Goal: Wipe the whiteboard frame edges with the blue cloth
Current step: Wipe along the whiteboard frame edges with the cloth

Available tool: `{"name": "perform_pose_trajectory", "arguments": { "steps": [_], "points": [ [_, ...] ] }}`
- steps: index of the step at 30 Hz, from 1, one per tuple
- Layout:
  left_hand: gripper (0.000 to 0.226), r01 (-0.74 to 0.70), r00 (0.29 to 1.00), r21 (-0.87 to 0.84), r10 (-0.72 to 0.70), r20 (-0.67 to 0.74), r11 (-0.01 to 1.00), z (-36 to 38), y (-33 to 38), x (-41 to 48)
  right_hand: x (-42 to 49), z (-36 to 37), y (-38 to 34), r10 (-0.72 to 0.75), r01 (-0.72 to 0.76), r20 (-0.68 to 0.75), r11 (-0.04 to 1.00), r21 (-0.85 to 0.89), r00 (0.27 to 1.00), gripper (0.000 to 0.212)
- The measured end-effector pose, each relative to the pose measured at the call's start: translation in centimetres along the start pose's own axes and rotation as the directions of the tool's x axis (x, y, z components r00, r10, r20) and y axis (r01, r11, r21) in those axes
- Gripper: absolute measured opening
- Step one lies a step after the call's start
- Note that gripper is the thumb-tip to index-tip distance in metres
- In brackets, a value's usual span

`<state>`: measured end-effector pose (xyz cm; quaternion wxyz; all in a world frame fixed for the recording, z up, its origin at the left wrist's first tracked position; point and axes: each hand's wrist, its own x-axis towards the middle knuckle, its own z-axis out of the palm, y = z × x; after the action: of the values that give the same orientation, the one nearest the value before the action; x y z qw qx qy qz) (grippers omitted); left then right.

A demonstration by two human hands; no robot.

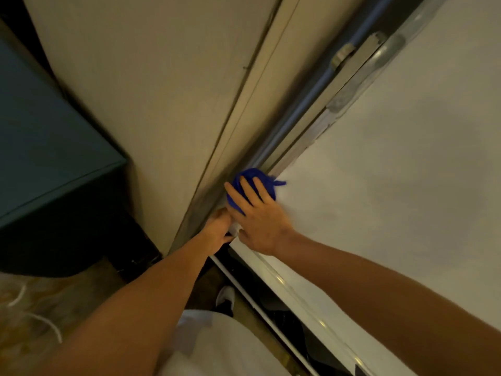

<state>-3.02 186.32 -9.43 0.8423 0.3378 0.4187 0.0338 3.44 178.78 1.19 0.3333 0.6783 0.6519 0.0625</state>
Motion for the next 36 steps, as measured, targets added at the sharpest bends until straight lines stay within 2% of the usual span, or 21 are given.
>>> {"name": "perform_pose_trajectory", "arguments": {
  "steps": [4, 6, 9, 12, 14, 16, 18, 19, 22, 24, 27, 29, 32, 34, 36],
  "points": [
    [0.024, 0.042, 0.999, -0.101, -0.045, -0.023, 0.994, 0.2, 0.0, 0.1, 0.5, 0.4, -0.4, -0.028, 0.028, -0.028, 0.999, -0.021, 0.999, 0.079],
    [0.028, 0.075, 0.996, -0.101, -0.079, -0.034, 0.992, 0.6, 0.8, 0.2, 0.4, 0.0, 0.9, -0.065, 0.062, -0.047, 0.995, -0.074, 0.997, 0.077],
    [0.049, 0.104, 0.990, 0.047, -0.098, -0.105, 0.994, 1.2, 1.6, 0.4, -0.2, -1.1, 3.7, -0.043, 0.028, -0.150, 0.995, -0.101, 0.988, 0.073],
    [0.062, 0.080, 0.984, 0.145, -0.054, -0.172, 0.986, 2.0, 2.0, 0.3, -1.3, -1.4, 5.2, 0.065, -0.068, -0.270, 0.998, -0.001, 0.961, 0.076],
    [0.058, -0.022, 0.988, 0.104, 0.037, -0.147, 0.994, 2.2, 1.9, 0.8, -1.5, -1.1, 4.2, 0.080, -0.082, -0.233, 0.997, 0.002, 0.969, 0.081],
    [0.053, -0.086, 0.996, 0.041, 0.087, -0.020, 0.995, 1.9, 1.8, 0.9, -0.8, 0.0, 2.3, 0.067, -0.071, -0.111, 0.997, -0.033, 0.992, 0.087],
    [0.056, -0.126, 0.991, 0.209, 0.113, 0.073, 0.970, 0.8, 1.4, 1.1, 0.1, 0.8, 1.1, 0.075, -0.075, -0.008, 0.993, -0.092, 0.997, 0.094],
    [0.058, -0.145, 0.989, 0.285, 0.132, 0.063, 0.947, 0.3, 1.4, 1.2, 0.4, 0.9, 1.3, 0.085, -0.085, 0.001, 0.989, -0.124, 0.996, 0.095],
    [0.050, -0.153, 0.984, 0.353, 0.174, -0.026, 0.923, -0.4, 1.7, 1.3, 0.1, -0.4, 4.5, 0.124, -0.135, -0.066, 0.973, -0.189, 0.990, 0.096],
    [0.050, -0.149, 0.974, 0.478, 0.212, -0.082, 0.866, -0.5, 2.3, 1.2, -0.4, -1.9, 7.2, 0.198, -0.223, -0.133, 0.951, -0.216, 0.971, 0.098],
    [0.057, -0.232, 0.961, 0.648, 0.274, 0.038, 0.725, 0.5, 3.7, 1.1, -0.6, -3.1, 8.6, 0.291, -0.335, -0.243, 0.928, -0.163, 0.925, 0.099],
    [0.062, -0.295, 0.947, 0.688, 0.299, 0.118, 0.663, 1.7, 4.2, 1.0, 0.0, -2.7, 7.1, 0.247, -0.275, -0.179, 0.949, -0.152, 0.952, 0.097],
    [0.065, -0.372, 0.909, 0.779, 0.367, 0.197, 0.505, 2.4, 3.6, 1.1, 1.6, -1.3, 4.2, 0.171, -0.179, -0.070, 0.975, -0.134, 0.983, 0.078],
    [0.070, -0.350, 0.925, 0.823, 0.303, 0.228, 0.448, 1.8, 3.7, 0.9, 2.3, -1.7, 5.2, 0.185, -0.201, -0.117, 0.970, -0.134, 0.976, 0.070],
    [0.081, -0.326, 0.940, 0.825, 0.247, 0.233, 0.461, 1.6, 4.6, 0.6, 2.1, -3.1, 7.6, 0.190, -0.221, -0.171, 0.957, -0.186, 0.967, 0.070]
  ]
}}
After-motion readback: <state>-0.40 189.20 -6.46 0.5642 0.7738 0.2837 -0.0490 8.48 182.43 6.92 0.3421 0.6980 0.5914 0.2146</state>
